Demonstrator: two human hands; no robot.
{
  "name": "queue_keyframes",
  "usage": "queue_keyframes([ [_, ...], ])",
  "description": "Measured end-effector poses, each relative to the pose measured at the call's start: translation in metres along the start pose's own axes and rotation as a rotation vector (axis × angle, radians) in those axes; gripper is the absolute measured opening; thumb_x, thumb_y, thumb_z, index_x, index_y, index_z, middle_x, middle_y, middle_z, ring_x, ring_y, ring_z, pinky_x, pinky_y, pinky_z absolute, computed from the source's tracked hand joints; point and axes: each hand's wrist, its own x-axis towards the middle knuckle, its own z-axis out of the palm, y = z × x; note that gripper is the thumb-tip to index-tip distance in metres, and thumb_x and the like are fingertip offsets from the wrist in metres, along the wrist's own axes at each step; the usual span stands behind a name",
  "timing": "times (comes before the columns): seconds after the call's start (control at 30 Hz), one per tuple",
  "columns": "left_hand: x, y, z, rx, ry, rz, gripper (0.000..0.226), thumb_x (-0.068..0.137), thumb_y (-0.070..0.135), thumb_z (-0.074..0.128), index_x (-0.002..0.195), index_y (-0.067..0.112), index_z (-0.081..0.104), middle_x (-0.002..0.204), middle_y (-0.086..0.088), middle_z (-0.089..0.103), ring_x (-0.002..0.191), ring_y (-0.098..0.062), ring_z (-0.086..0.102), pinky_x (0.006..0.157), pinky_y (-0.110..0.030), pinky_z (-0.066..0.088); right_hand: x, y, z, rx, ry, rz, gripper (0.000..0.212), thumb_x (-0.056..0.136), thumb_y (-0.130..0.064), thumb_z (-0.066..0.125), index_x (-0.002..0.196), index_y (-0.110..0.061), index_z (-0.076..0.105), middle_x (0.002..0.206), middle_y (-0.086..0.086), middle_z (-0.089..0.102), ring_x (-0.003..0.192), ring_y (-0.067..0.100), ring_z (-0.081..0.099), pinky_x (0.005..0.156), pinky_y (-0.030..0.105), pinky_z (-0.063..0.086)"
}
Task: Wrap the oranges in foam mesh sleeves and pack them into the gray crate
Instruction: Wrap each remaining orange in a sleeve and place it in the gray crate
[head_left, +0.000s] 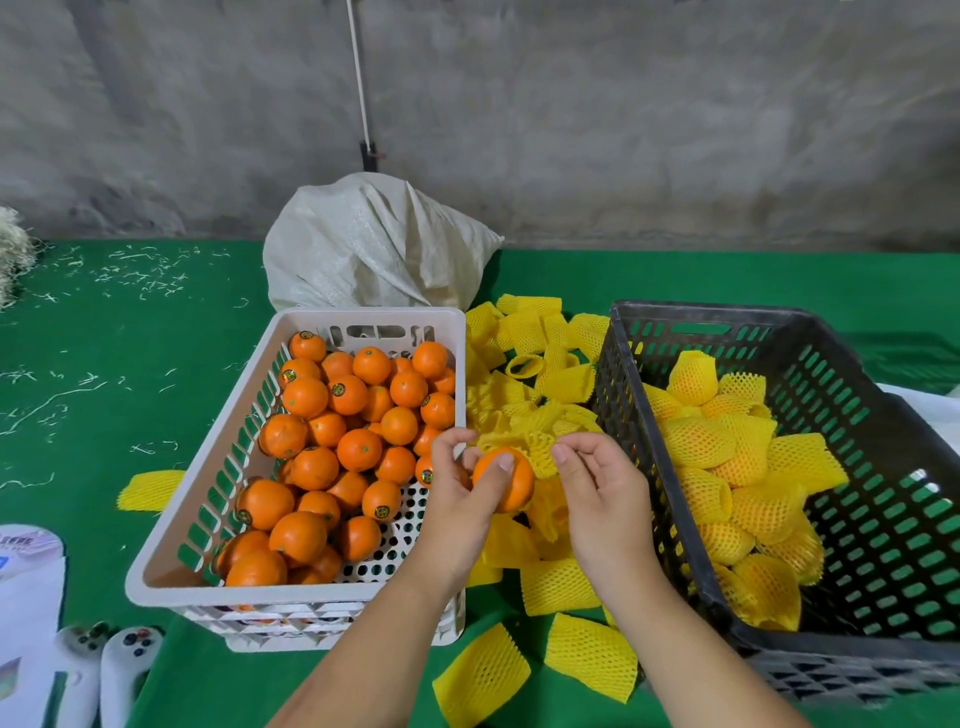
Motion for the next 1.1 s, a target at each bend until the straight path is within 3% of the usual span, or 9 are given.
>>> queue_keyframes([
  [0.1,0.003,-0.004,-0.002,-0.021,0.031,-0.007,0.047,0.090,0.048,0.065,0.133,0.054,0.048,0.119,-0.004,0.056,0.098,-0.016,0.060,0.090,-0.037,0.054,-0.010,-0.002,0.002,-0.065,-0.058,-0.064,0.017,0.101,-0.021,0.064,0.101,-0.038,0.067,0.095,-0.016,0.070,0.088,0.007,0.066,0.071,0.015,0.051],
  [0.2,0.004,-0.002,-0.002,-0.036,0.009,-0.025,0.033,0.092,0.036,0.054,0.121,0.047,0.065,0.078,0.003,0.054,0.068,-0.010,0.051,0.067,-0.028,0.046,-0.014,0.005,0.007,-0.229,-0.142,-0.083,0.027,0.100,-0.020,0.065,0.118,-0.039,0.065,0.102,-0.019,0.062,0.093,0.005,0.062,0.073,0.019,0.052],
  [0.27,0.003,-0.001,-0.002,-0.044,-0.014,-0.046,0.029,0.091,0.032,0.053,0.115,0.041,0.067,0.071,0.000,0.050,0.068,-0.014,0.049,0.065,-0.030,0.044,-0.011,0.008,0.011,-0.362,-0.191,-0.130,0.040,0.098,-0.015,0.065,0.135,-0.030,0.060,0.108,-0.017,0.051,0.095,0.002,0.056,0.075,0.017,0.049],
  [0.47,0.002,0.001,-0.010,-0.093,-0.179,-0.096,0.062,0.086,0.012,0.067,0.142,0.027,0.045,0.111,-0.010,0.067,0.100,-0.022,0.065,0.087,-0.033,0.055,0.000,0.006,0.017,-0.384,-0.099,-0.151,0.028,0.102,-0.010,0.058,0.124,-0.023,0.070,0.116,-0.009,0.044,0.104,0.009,0.055,0.081,0.024,0.053],
  [0.6,0.002,-0.002,-0.007,-0.018,-0.164,-0.049,0.064,0.088,0.015,0.077,0.145,0.028,0.051,0.129,-0.008,0.069,0.115,-0.025,0.069,0.095,-0.036,0.059,0.008,0.006,0.023,-0.238,-0.009,-0.076,0.027,0.101,-0.008,0.052,0.110,-0.032,0.061,0.113,-0.015,0.050,0.107,0.005,0.055,0.080,0.021,0.046],
  [0.7,0.002,-0.004,-0.005,-0.106,-0.068,-0.053,0.068,0.083,0.026,0.083,0.145,0.022,0.054,0.134,-0.014,0.067,0.121,-0.030,0.067,0.096,-0.037,0.058,0.012,0.013,0.021,-0.204,-0.007,-0.027,0.040,0.091,0.003,0.060,0.106,-0.034,0.060,0.114,-0.019,0.050,0.105,0.011,0.058,0.082,0.026,0.049],
  [0.77,0.003,-0.004,-0.006,-0.140,-0.046,-0.052,0.070,0.080,0.032,0.085,0.143,0.020,0.057,0.134,-0.017,0.066,0.121,-0.035,0.066,0.096,-0.041,0.058,0.013,0.018,0.017,-0.261,-0.002,-0.065,0.046,0.086,0.008,0.064,0.108,-0.032,0.060,0.113,-0.016,0.046,0.108,0.007,0.056,0.086,0.017,0.048],
  [0.93,0.005,-0.007,-0.006,-0.206,-0.011,-0.052,0.069,0.077,0.036,0.085,0.140,0.016,0.061,0.132,-0.022,0.067,0.124,-0.048,0.061,0.105,-0.062,0.053,0.008,0.029,0.016,-0.377,-0.021,-0.103,0.040,0.089,0.005,0.068,0.107,-0.031,0.061,0.113,-0.012,0.045,0.101,0.008,0.056,0.081,0.012,0.048],
  [1.1,0.005,-0.003,-0.001,-0.225,0.047,0.001,0.057,0.085,0.028,0.081,0.134,0.012,0.057,0.123,-0.022,0.071,0.108,-0.033,0.070,0.089,-0.040,0.061,-0.006,0.024,0.018,-0.270,0.041,-0.251,0.032,0.088,0.004,0.067,0.108,-0.021,0.065,0.111,-0.016,0.053,0.103,0.007,0.058,0.085,0.016,0.048],
])
